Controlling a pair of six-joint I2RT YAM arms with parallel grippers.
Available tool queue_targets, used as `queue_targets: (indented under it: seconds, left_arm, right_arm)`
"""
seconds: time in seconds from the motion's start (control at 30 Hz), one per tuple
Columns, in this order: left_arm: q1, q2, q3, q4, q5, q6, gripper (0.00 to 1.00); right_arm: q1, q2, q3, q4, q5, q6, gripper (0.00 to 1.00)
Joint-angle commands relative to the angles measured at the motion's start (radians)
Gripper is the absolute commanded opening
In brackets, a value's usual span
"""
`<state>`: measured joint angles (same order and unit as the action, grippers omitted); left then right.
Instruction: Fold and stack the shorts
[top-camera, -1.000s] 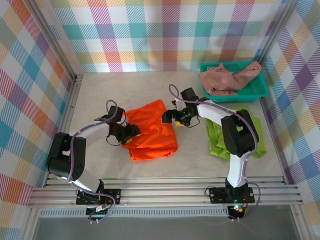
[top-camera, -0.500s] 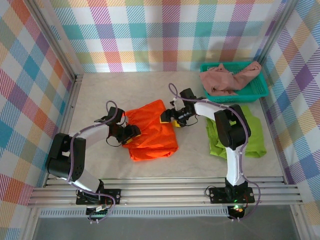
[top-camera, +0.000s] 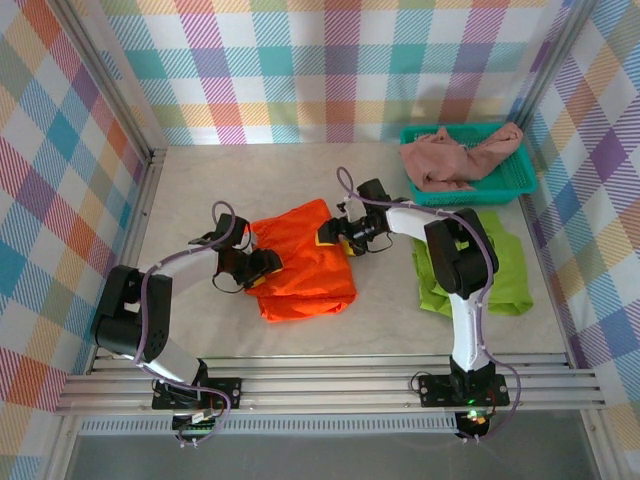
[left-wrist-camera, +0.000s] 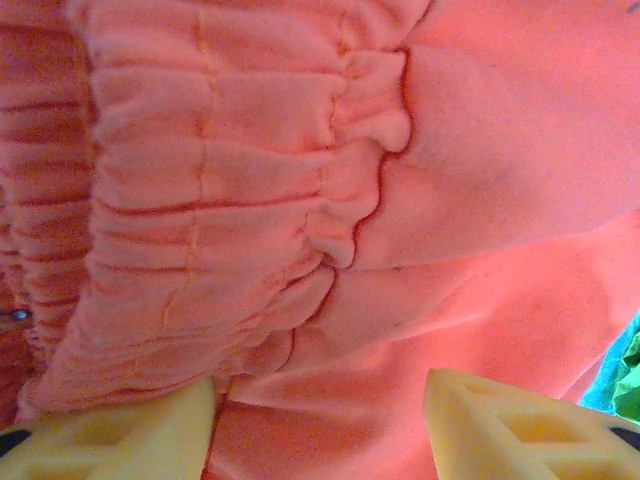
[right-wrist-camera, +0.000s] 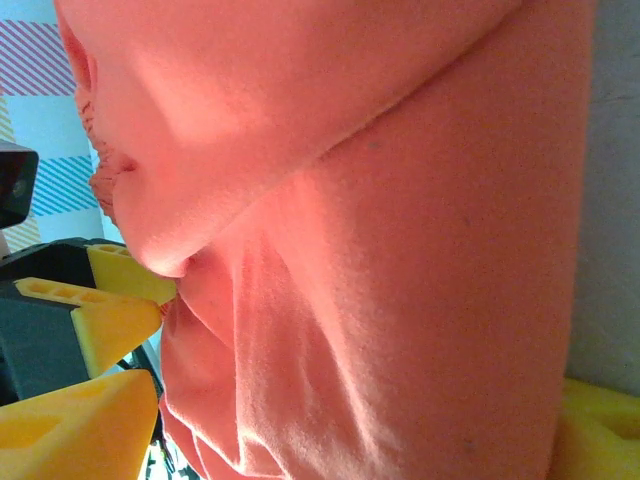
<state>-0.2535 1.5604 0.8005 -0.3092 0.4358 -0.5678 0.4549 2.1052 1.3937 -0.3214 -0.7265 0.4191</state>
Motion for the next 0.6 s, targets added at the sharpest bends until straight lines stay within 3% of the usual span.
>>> queue_targets:
  seconds: [0.0,0.4,0.57]
  left_arm:
    - [-0.002,0.048,-0.044,-0.022,-0.035,0.013,0.59]
    - [-0.001,0.043,-0.043,-0.018,-0.032,0.009,0.60]
    - [-0.002,0.027,-0.045,-0.019,-0.035,0.010,0.60]
  right_arm:
    - [0.022,0.035,-0.015,0.013,-0.031,0.013,0.84]
    - [0.059,0.048,-0.019,0.077,-0.050,0.076,0.58]
    - [0.059,0.034,-0.007,0.051,-0.019,0.062,0.34]
